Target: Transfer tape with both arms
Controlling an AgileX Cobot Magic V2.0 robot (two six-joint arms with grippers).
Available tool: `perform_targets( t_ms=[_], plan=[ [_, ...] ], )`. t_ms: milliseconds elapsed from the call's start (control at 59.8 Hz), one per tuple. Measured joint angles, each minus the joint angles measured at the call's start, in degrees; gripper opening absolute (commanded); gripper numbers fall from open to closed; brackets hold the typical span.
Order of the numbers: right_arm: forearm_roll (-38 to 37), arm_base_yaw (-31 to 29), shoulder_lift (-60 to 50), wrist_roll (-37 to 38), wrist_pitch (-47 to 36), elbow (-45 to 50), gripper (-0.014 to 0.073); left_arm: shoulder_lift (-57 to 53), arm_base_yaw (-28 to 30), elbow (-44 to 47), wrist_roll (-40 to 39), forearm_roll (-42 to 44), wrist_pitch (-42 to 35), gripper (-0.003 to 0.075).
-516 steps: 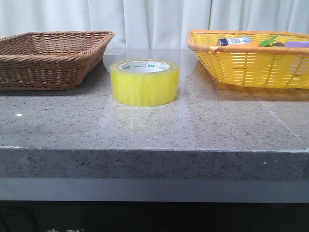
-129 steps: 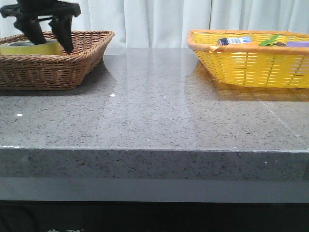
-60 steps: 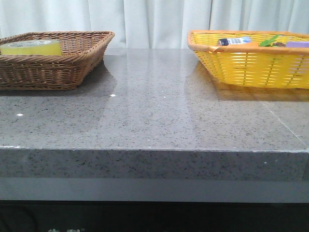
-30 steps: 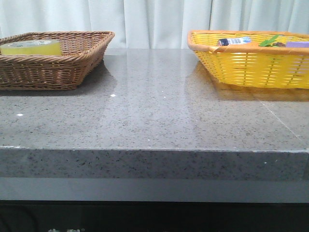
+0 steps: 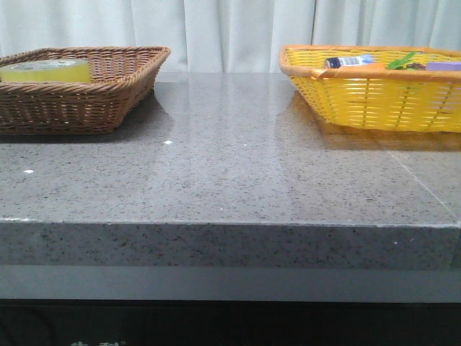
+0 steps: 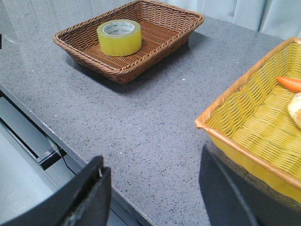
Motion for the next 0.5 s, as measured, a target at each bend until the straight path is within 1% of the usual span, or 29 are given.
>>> perform_targets(
  t_ms=[84,134,184,284,318,334,385,451,502],
  plan=[
    [0.0,0.0,0.0,0.0,0.0,0.0,0.0439,0.0,0.0,0.0,0.0,0.0,-0.1,0.044],
    [0.0,0.0,0.0,0.0,0.0,0.0,0.0405,0.0,0.0,0.0,0.0,0.1,-0.2,0.0431],
    [0.0,0.0,0.0,0.0,0.0,0.0,0.033,0.0,0.0,0.0,0.0,0.6,-0.3,0.04],
    [0.0,0.0,0.0,0.0,0.0,0.0,0.015,0.0,0.0,0.2,0.0,0.9,-1.3,0.0288],
    [0.0,0.0,0.0,0.0,0.0,0.0,0.0104,0.0,0.0,0.4,0.0,1.0,-1.4,0.0244],
    [0.0,0.0,0.0,0.0,0.0,0.0,0.0062,0.0,0.0,0.4,0.0,1.0,-1.5,0.0218],
    [0.0,0.0,0.0,0.0,0.0,0.0,-0.0005,0.0,0.0,0.5,0.0,1.0,-2.1,0.0157],
    [0.0,0.0,0.0,0.0,0.0,0.0,-0.0074,0.2,0.0,0.5,0.0,1.0,-3.0,0.0076],
    [0.0,0.0,0.0,0.0,0.0,0.0,-0.0065,0.6,0.0,0.5,0.0,1.0,-3.7,0.0027]
  ],
)
